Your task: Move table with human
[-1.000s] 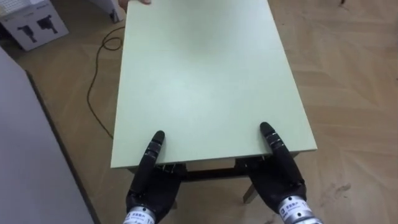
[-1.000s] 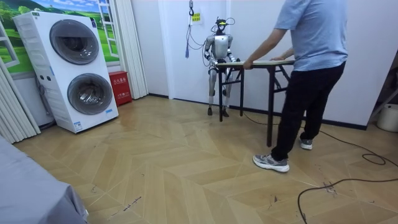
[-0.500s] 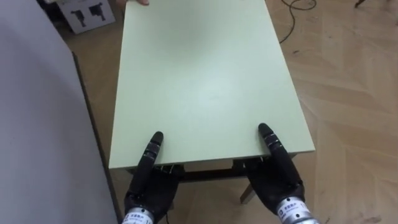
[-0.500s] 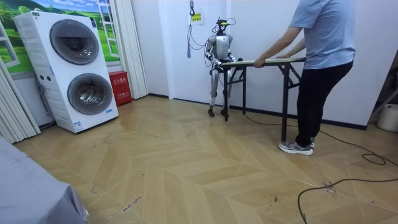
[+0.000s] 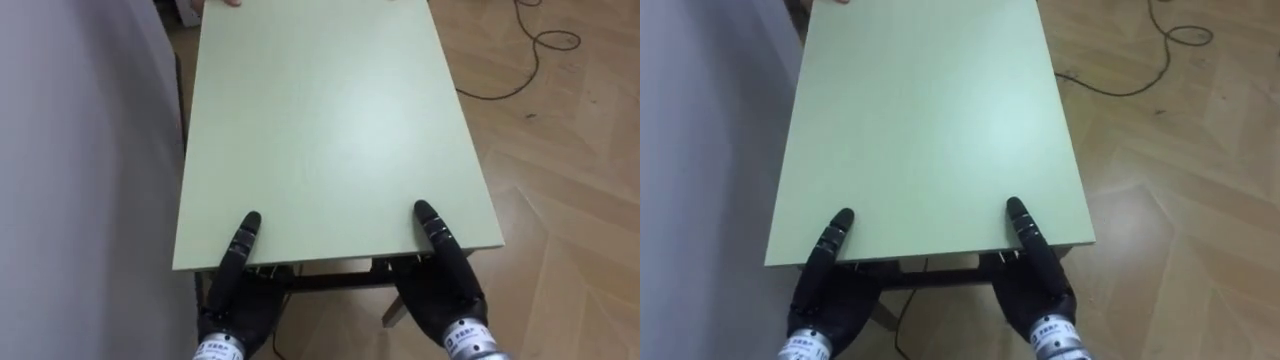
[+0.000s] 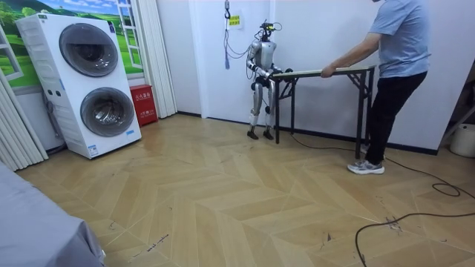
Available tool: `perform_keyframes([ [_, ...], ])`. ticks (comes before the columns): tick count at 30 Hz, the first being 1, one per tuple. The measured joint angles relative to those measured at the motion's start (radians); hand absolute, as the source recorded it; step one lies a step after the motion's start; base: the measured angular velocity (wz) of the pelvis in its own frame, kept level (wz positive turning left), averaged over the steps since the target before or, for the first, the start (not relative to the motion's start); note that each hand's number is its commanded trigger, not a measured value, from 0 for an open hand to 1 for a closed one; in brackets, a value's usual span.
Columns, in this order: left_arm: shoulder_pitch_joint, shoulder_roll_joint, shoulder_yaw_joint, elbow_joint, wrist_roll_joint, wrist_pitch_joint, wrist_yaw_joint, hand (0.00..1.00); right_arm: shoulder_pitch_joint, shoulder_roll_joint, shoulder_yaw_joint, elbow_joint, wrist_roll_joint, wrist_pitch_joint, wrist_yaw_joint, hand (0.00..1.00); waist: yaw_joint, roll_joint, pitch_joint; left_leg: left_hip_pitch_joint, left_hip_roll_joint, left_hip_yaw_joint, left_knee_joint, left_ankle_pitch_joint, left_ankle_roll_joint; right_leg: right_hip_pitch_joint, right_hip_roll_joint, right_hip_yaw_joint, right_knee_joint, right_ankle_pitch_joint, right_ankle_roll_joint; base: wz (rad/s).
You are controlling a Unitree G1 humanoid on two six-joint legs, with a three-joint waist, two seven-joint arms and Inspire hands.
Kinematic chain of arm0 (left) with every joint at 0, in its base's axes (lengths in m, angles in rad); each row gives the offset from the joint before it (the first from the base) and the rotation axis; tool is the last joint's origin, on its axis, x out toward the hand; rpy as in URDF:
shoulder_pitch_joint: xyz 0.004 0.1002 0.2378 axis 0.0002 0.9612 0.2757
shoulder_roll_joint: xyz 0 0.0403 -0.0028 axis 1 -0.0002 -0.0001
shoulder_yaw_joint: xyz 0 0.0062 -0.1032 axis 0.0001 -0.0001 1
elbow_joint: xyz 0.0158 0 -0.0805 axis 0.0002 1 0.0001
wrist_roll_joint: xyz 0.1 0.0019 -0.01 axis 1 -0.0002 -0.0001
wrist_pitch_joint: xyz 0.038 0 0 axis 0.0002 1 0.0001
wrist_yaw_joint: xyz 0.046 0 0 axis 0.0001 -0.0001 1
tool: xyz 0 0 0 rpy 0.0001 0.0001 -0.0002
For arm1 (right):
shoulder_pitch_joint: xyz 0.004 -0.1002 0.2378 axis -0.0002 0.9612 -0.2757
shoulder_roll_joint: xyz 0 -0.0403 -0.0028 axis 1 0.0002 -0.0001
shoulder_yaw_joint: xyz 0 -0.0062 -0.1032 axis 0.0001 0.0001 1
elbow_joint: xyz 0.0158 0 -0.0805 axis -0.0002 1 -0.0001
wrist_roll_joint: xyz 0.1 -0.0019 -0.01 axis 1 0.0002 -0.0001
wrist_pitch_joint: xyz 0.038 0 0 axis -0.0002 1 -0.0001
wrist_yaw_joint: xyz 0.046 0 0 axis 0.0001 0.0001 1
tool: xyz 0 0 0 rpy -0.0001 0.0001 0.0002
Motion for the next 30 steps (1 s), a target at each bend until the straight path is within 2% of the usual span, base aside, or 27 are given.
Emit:
perform_keyframes([
  [1, -0.005, 0.0, 0.002, -0.001, 0.007, 0.0, 0.0, 1.0, -0.001, 0.004, -0.002, 0.0, -0.002, 0.0, 0.0, 1.0, -0.018, -0.004, 0.0024, -0.029, 0.053, 0.136, 0.066, -0.057, -0.062, -0.006, -0.008, -0.037, -0.002, -0.002, -0.003, 0.86],
  [2, -0.004, 0.003, 0.002, -0.001, 0.008, -0.003, 0.0, 1.0, -0.001, 0.008, -0.002, 0.0, -0.003, 0.002, -0.001, 1.0, -0.017, -0.004, 0.0021, -0.047, 0.101, 0.189, 0.157, -0.101, -0.06, -0.006, -0.007, -0.05, 0.004, -0.005, -0.007, 0.29],
  [3, 0.002, 0.007, 0.005, -0.001, 0.006, -0.006, -0.001, 1.0, -0.001, 0.012, -0.002, 0.0, -0.005, 0.014, -0.008, 1.0, -0.008, 0.001, 0.002, -0.05, 0.203, 0.218, 0.296, -0.191, -0.074, -0.006, 0.001, -0.06, 0.029, -0.015, -0.007, -0.13],
  [4, 0.002, 0.005, 0.006, -0.001, 0.007, -0.004, -0.001, 1.0, -0.001, 0.007, -0.002, -0.001, -0.003, 0.016, -0.008, 1.0, 0.004, 0.013, 0.0008, -0.044, 0.271, 0.2, 0.344, -0.248, -0.098, -0.023, 0.002, -0.084, 0.081, -0.042, 0.005, -0.14],
  [5, -0.001, 0.0, 0.006, -0.001, 0.011, -0.002, -0.001, 1.0, -0.004, 0.004, -0.008, -0.003, -0.002, 0.018, -0.008, 1.0, 0.004, 0.025, 0.0055, -0.046, 0.261, 0.172, 0.337, -0.258, -0.087, -0.029, 0.0, -0.089, 0.111, -0.055, 0.017, 0.21],
  [6, -0.002, -0.002, 0.004, -0.001, 0.015, 0.002, -0.001, 1.0, -0.002, 0.009, -0.013, -0.003, -0.004, 0.019, -0.008, 1.0, -0.017, 0.025, 0.0064, -0.035, 0.228, 0.149, 0.298, -0.259, -0.036, -0.04, -0.01, -0.102, 0.143, -0.065, 0.033, 0.63],
  [7, -0.002, -0.003, -0.003, -0.001, 0.017, 0.003, 0.001, 1.0, 0.003, 0.008, -0.013, -0.003, -0.004, 0.02, -0.008, 1.0, -0.046, 0.012, 0.0049, -0.013, 0.18, 0.136, 0.239, -0.231, -0.019, -0.047, -0.038, -0.096, 0.146, -0.068, 0.039, 0.71],
  [10, -0.002, -0.012, -0.008, -0.001, 0.017, 0.003, 0.002, 1.0, 0.002, -0.001, -0.015, -0.007, -0.001, 0.017, -0.008, 1.0, -0.052, 0.012, 0.0043, 0.026, 0.12, 0.134, 0.133, -0.177, 0.007, -0.061, -0.077, -0.042, 0.155, -0.058, 0.053, 0.3],
  [12, -0.002, -0.012, -0.004, 0.002, 0.017, 0.003, 0.002, 1.0, 0.003, -0.005, -0.015, -0.007, 0.002, 0.017, -0.008, 1.0, -0.042, 0.012, 0.0043, 0.036, 0.108, 0.133, 0.11, -0.163, 0.013, -0.063, -0.087, -0.04, 0.155, -0.049, 0.064, 0.06],
  [15, 0.004, -0.011, 0.001, 0.004, 0.017, 0.005, 0.002, 1.0, 0.01, -0.002, -0.013, -0.006, -0.006, 0.017, -0.008, 1.0, -0.016, 0.012, 0.0042, 0.062, 0.107, 0.13, 0.075, -0.149, 0.013, -0.065, -0.085, -0.017, 0.154, -0.035, 0.069, 0.01],
  [17, 0.005, -0.01, -0.001, 0.004, 0.017, 0.006, 0.002, 1.0, 0.011, 0.001, -0.013, -0.006, -0.01, 0.019, -0.009, 1.0, -0.003, 0.012, 0.0046, 0.064, 0.104, 0.126, 0.073, -0.148, 0.012, -0.08, -0.083, 0.0, 0.107, -0.032, 0.069, 0.08],
  [18, 0.007, -0.013, 0.0, 0.005, 0.016, 0.009, 0.002, 1.0, 0.013, -0.002, -0.015, -0.006, -0.009, 0.018, -0.009, 1.0, 0.0, 0.013, 0.0035, 0.067, 0.095, 0.122, 0.067, -0.146, 0.008, -0.088, -0.085, -0.004, 0.102, -0.028, 0.068, 0.09],
  [20, 0.013, -0.018, 0.001, 0.005, 0.017, 0.009, 0.002, 1.0, 0.013, -0.002, -0.014, -0.006, -0.008, 0.018, -0.01, 1.0, 0.006, 0.013, 0.0036, 0.074, 0.093, 0.133, 0.047, -0.14, 0.004, -0.088, -0.087, -0.014, 0.111, -0.026, 0.067, 0.09],
  [27, 0.02, -0.01, 0.002, 0.005, 0.019, 0.017, 0.003, 1.0, 0.034, 0.005, -0.012, -0.006, 0.003, 0.018, -0.01, 1.0, -0.006, 0.009, 0.0037, 0.08, 0.088, 0.129, 0.036, -0.138, 0.006, -0.07, -0.09, -0.016, 0.118, -0.025, 0.067, 0.12],
  [30, 0.02, -0.009, 0.001, 0.02, 0.025, 0.021, 0.003, 1.0, 0.049, 0.009, -0.011, -0.005, 0.003, 0.018, -0.014, 1.0, -0.022, 0.003, 0.0057, 0.098, 0.08, 0.112, 0.03, -0.138, 0.006, -0.053, -0.091, -0.013, 0.116, -0.025, 0.068, 0.16],
])
